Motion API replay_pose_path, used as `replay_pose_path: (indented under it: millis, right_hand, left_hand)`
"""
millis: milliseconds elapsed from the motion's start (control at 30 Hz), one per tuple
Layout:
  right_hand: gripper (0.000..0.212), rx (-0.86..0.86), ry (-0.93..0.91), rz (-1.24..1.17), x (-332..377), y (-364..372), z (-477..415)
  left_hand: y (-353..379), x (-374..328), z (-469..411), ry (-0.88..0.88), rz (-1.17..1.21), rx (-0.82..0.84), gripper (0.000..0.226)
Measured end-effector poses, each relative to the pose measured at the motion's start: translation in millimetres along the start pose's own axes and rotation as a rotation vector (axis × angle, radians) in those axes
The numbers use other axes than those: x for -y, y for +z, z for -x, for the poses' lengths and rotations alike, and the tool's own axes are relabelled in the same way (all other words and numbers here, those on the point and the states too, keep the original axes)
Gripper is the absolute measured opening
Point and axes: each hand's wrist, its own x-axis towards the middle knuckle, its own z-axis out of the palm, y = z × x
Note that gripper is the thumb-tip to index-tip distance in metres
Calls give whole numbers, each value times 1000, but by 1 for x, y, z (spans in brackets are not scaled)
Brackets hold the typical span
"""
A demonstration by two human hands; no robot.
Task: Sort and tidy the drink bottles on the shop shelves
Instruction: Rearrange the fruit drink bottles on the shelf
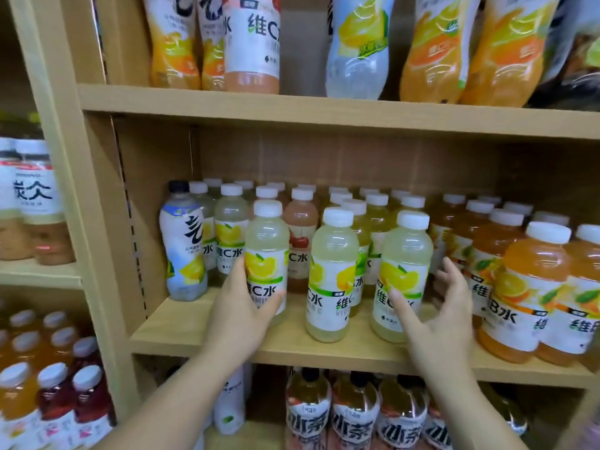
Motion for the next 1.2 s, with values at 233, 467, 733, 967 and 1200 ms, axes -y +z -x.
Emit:
replay_pose_path:
  millis: [233, 467, 733, 967, 1200]
  right_hand:
    - [63, -273, -445, 291, 52, 28, 27]
    - [78, 1, -340, 132, 58, 64, 55]
    - [90, -3, -239, 99, 57, 78, 60]
    - [120, 161, -136, 72, 68, 96, 53]
    - [116, 204, -136, 49, 64, 106, 48]
  left_hand:
    - [-33, 28, -33, -59, -181, -89, 65]
    - [-36, 33, -39, -30, -287, -112, 69]
    - [-67, 35, -29, 185, -268, -445, 61]
    - [-96, -9, -73, 123, -408, -348, 65]
    - [-110, -24, -111, -92, -451, -181, 77]
